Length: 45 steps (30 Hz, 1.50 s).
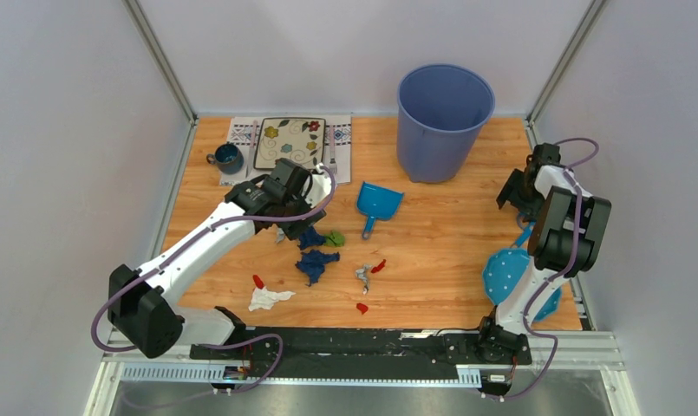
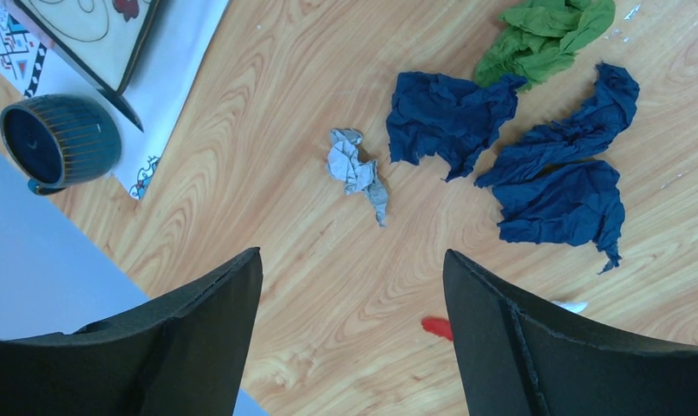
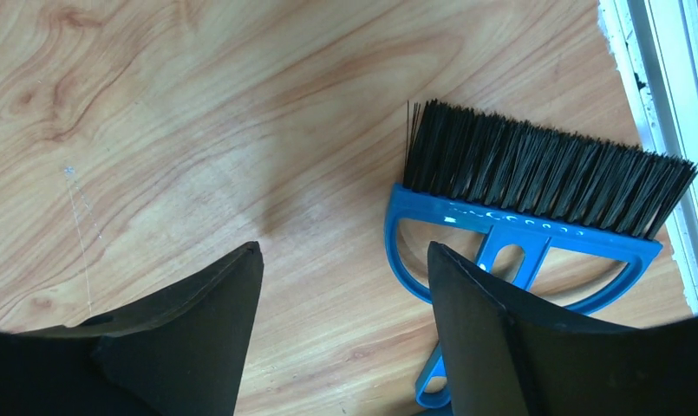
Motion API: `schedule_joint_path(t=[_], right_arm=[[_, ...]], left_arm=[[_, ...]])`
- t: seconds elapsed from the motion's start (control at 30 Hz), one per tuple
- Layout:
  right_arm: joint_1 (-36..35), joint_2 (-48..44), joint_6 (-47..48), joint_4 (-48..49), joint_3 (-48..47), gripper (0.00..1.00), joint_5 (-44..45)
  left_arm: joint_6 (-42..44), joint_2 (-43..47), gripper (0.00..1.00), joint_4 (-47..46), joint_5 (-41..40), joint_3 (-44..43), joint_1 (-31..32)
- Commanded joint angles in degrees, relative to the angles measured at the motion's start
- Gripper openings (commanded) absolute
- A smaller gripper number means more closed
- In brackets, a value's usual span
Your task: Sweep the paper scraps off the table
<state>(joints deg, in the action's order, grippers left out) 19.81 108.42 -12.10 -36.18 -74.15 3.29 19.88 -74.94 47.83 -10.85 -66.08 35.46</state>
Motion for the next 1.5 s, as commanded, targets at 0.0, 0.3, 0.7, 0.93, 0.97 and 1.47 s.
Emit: schedule_joint_path(t=[0.0, 0.3, 0.7, 0.93, 0.97, 1.47], right_arm=[[0.4, 1.3, 1.8, 1.8, -2.7, 0.72, -2.0], [-1.2, 4.7, 2.0, 0.2, -2.8, 0.54, 0.5], [-13.5, -0.1, 2.9, 1.3, 1.6, 0.0, -1.5], [-18.6, -10.5, -0.1, 3.0, 9.4, 0.0, -10.5], [-19.5, -12.7, 0.1, 2.9, 10.2, 0.0, -10.4], [-39.3, -25.6, 8.5, -7.2, 6.5, 0.0, -30.1]], left_arm=[[1.0, -1.0, 0.83, 0.1, -0.2, -1.9, -0.3], [1.6, -0.3, 0.83, 0.0, -0.1, -1.4, -0.3], [1.9, 0.7, 0.83, 0.2, 0.9, 0.5, -0.3], [2.3, 1.8, 0.83, 0.9, 4.9, 3.2, -0.3], [2.4, 2.1, 0.83, 0.9, 5.5, 3.7, -0.3], [6.3, 4.2, 0.81, -3.4, 24.2, 4.1, -0.3]])
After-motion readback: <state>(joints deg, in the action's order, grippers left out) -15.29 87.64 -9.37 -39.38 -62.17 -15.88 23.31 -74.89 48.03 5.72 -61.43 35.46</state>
